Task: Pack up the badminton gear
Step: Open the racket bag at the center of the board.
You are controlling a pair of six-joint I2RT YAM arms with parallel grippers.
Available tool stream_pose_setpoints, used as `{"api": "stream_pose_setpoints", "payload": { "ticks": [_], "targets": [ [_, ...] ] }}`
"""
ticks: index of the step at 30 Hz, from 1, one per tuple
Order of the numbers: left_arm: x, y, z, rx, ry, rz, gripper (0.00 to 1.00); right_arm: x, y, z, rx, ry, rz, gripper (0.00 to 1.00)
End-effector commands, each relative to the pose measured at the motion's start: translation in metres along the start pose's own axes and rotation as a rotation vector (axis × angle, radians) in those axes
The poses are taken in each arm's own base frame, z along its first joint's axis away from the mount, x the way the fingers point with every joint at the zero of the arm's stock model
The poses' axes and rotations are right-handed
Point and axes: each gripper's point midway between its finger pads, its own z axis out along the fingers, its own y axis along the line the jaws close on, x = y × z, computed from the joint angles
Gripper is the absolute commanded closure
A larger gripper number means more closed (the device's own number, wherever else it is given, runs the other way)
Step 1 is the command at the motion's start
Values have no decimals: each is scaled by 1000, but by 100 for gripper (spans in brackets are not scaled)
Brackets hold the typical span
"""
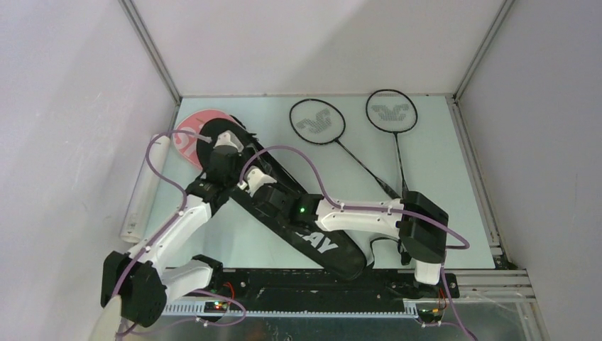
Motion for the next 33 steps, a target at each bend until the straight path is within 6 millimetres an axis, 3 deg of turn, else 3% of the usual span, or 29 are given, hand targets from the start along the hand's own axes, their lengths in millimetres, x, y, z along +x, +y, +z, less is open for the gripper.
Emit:
{"api": "stream_pose_setpoints", "payload": {
  "ticks": [1,4,6,8,9,11,14,16,18,21,22,23,24,25,26,27,28,29,30,31,33],
  "targets": [
    [7,16,-4,-136,30,89,2,-31,-8,-17,49,-101,23,100],
    [15,17,-6,-165,37,113,11,-31,-2,-19,50,-104,10,100],
    [18,19,-5,-174,35,106,24,-32,1,-22,58,-110,2,100],
    [20,18,-5,-174,45,97,47,-33,3,-26,73,-118,-8,100],
    [21,18,-5,-172,48,94,68,-33,3,-27,77,-119,-11,100],
    [20,16,-7,-165,42,100,95,-33,5,-29,85,-120,-12,100],
    [8,5,-13,-113,-5,118,100,-31,11,-35,38,-110,7,92],
    [-2,-6,-18,-56,-41,169,100,-34,11,-44,-13,-112,49,69],
    [-16,-14,-25,-25,-95,234,100,-42,6,-58,-58,-138,92,40],
    [-29,-30,-32,40,-136,359,100,-55,-13,-89,-128,-214,162,19],
    [-31,-41,-34,91,-133,423,100,-59,-17,-93,-161,-232,206,7],
    [-31,-45,-34,116,-128,456,100,-59,-30,-105,-185,-260,244,4],
    [-33,-54,-33,149,-119,505,100,-59,-37,-105,-231,-264,298,1],
    [-35,-57,-31,153,-114,522,100,-53,-63,-107,-228,-269,359,1],
    [-40,-61,-27,147,-108,551,100,-50,-63,-111,-313,-260,418,1],
    [-45,-65,-22,135,-96,570,100,-32,-94,-104,-284,-236,483,1],
    [-49,-64,-19,122,-94,610,100,-30,-102,-113,-344,-244,541,1],
    [-52,-68,-13,114,-80,632,100,-5,-122,-99,-324,-198,582,1],
    [-55,-70,-10,114,-76,674,100,6,-136,-98,-298,-199,588,1],
    [-57,-75,-3,116,-58,699,100,36,-158,-83,-230,-139,617,1],
    [-65,-78,10,96,-38,775,100,75,-185,-70,-157,-39,635,1]
  ]
}}
